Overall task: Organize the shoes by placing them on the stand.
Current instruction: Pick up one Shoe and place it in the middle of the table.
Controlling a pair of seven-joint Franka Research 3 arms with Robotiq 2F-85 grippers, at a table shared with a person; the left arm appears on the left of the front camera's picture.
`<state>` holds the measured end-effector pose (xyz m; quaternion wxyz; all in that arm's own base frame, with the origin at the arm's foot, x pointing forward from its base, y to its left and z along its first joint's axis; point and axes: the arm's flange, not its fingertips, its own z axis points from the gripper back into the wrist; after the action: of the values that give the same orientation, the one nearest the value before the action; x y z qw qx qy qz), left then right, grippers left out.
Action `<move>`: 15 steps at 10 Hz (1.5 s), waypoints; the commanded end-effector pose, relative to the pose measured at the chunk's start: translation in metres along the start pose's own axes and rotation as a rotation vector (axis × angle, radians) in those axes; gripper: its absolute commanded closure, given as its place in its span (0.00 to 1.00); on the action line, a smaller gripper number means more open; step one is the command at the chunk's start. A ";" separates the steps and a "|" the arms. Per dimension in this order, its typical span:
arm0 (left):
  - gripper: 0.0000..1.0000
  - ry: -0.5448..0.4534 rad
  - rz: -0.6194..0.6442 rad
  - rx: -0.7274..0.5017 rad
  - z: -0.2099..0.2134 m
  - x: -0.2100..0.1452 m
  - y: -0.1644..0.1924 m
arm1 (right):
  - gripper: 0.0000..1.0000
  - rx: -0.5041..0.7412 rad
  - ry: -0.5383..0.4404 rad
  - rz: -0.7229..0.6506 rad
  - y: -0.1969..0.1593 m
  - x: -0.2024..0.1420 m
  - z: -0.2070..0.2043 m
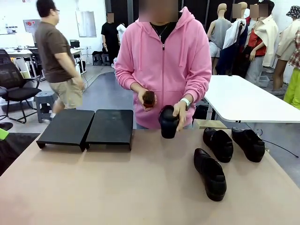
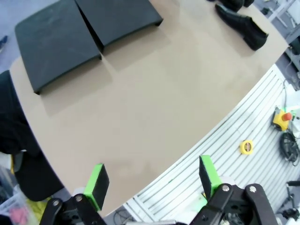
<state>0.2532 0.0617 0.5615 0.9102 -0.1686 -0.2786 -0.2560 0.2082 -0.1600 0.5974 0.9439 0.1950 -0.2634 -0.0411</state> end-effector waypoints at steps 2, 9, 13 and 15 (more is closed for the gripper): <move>0.00 -0.008 -0.005 -0.014 0.001 -0.001 0.001 | 0.00 -0.043 0.064 0.056 0.024 0.014 -0.042; 0.00 -0.008 -0.005 -0.014 0.001 -0.001 0.001 | 0.00 -0.151 0.355 0.243 0.133 0.162 -0.291; 0.00 -0.008 -0.005 -0.014 0.001 -0.001 0.001 | 0.00 -0.108 0.353 0.255 0.136 0.153 -0.312; 0.00 -0.008 -0.005 -0.014 0.001 -0.001 0.001 | 0.00 -0.224 0.459 0.138 0.133 0.193 -0.350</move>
<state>0.2531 0.0617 0.5616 0.9101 -0.1687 -0.2788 -0.2560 0.5095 0.0487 0.4670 0.9892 0.0878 -0.0870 0.0786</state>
